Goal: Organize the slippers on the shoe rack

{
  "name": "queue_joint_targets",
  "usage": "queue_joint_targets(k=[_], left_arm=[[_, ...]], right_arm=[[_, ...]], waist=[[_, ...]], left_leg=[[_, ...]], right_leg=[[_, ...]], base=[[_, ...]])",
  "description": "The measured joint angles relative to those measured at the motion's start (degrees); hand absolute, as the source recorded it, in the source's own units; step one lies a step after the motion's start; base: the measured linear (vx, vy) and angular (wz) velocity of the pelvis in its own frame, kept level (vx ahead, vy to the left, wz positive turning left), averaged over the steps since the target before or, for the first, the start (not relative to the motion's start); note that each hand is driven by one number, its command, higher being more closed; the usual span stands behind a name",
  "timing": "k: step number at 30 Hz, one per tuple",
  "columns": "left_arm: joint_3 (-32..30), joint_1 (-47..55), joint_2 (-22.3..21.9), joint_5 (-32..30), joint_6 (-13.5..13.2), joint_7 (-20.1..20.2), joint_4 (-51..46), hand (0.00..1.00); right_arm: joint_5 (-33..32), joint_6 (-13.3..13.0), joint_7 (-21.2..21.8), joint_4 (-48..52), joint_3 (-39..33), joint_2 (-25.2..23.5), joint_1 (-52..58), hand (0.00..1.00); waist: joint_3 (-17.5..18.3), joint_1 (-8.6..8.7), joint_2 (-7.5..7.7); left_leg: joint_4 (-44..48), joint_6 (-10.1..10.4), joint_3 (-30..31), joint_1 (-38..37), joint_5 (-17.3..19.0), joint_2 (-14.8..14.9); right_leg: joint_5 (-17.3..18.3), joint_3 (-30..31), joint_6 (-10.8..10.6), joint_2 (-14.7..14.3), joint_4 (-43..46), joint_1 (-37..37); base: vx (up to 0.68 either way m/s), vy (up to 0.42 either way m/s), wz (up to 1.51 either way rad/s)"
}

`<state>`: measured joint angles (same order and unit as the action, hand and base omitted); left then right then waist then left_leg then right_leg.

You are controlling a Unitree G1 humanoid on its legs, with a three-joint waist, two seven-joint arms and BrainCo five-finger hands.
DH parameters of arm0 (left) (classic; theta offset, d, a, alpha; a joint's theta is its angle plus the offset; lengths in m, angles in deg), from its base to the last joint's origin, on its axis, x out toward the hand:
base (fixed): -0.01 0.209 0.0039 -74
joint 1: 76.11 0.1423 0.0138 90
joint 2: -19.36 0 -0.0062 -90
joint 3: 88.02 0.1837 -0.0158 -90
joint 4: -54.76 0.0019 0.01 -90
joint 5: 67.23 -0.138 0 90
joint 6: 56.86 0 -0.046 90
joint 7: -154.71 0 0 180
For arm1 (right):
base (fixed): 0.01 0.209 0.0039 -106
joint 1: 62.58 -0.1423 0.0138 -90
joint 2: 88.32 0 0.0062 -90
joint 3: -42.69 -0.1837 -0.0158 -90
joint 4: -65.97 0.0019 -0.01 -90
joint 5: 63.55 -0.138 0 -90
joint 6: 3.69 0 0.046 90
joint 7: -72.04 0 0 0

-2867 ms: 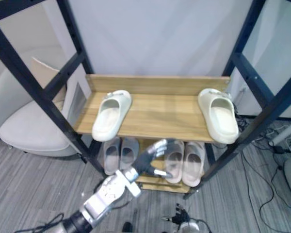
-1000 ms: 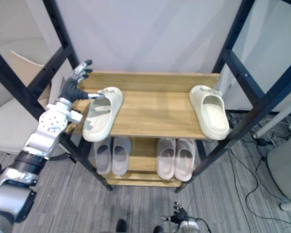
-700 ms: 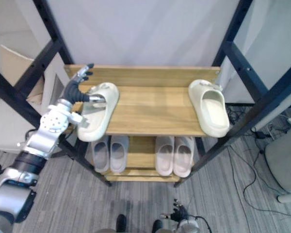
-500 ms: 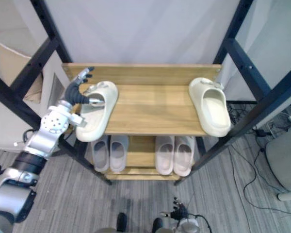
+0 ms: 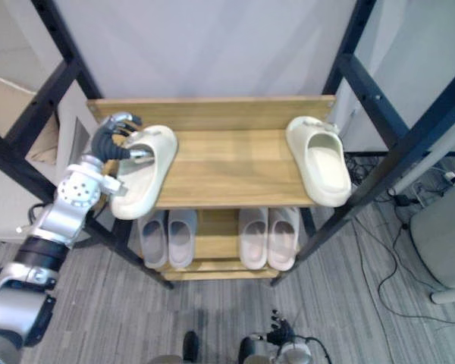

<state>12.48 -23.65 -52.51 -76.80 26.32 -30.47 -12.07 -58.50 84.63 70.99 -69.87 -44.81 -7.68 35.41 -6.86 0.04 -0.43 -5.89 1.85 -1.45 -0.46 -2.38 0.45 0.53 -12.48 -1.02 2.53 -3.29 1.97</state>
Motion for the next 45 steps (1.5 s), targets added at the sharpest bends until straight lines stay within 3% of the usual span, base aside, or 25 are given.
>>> queue_joint_targets(k=[16,24,30,37,45], left_arm=[[-0.5,-0.1,-0.2,0.1,0.4,-1.2,1.2,1.00],[2.1,-0.1,-3.6,0.1,1.0,-2.2,-2.4,1.00],[6.3,-4.1,-5.3,-0.9,1.1,-2.5,-2.9,1.00],[6.6,-9.6,-7.8,-6.4,1.1,-4.4,-2.5,1.00],[6.9,-10.6,-8.7,-7.3,2.7,-5.0,2.0,1.00]], right_arm=[[-0.1,0.0,0.0,0.0,0.0,0.0,-0.1,0.00],[-0.5,0.0,0.0,0.1,0.0,0.0,-0.7,0.00],[-0.5,0.0,-0.1,0.1,0.0,0.1,-1.5,0.00],[-0.7,0.0,-0.1,0.5,0.0,0.4,-2.4,0.00],[-0.7,0.0,-0.4,1.9,0.0,0.8,-2.2,0.00]], waist=[[-0.1,0.55,-0.08],[-0.8,1.07,-1.26],[-1.2,2.76,-1.97],[-1.9,4.25,-3.27],[-2.3,5.56,-4.00]], left_leg=[[0.0,0.0,-1.0,-0.6,0.0,-0.1],[0.0,0.0,-1.2,-1.0,0.0,-0.2],[0.0,0.0,-2.1,-1.4,0.0,-0.2],[0.0,-0.1,-4.5,-1.5,0.1,0.0],[0.0,0.0,-6.1,-0.7,0.2,0.2]], right_leg=[[-0.6,1.0,-0.1,0.1,-0.1,0.1],[-0.6,1.1,-0.1,0.3,-0.1,0.1],[-0.9,1.9,0.0,0.2,-0.1,0.0],[-2.0,4.3,-0.1,0.1,-0.3,-0.9],[-2.7,6.7,-0.1,-0.1,-1.0,-2.4]], base=[[0.00,0.004,-0.03],[0.00,0.000,0.00],[0.00,0.002,-0.08],[-0.02,0.010,-0.20],[-0.01,0.006,-0.12]])
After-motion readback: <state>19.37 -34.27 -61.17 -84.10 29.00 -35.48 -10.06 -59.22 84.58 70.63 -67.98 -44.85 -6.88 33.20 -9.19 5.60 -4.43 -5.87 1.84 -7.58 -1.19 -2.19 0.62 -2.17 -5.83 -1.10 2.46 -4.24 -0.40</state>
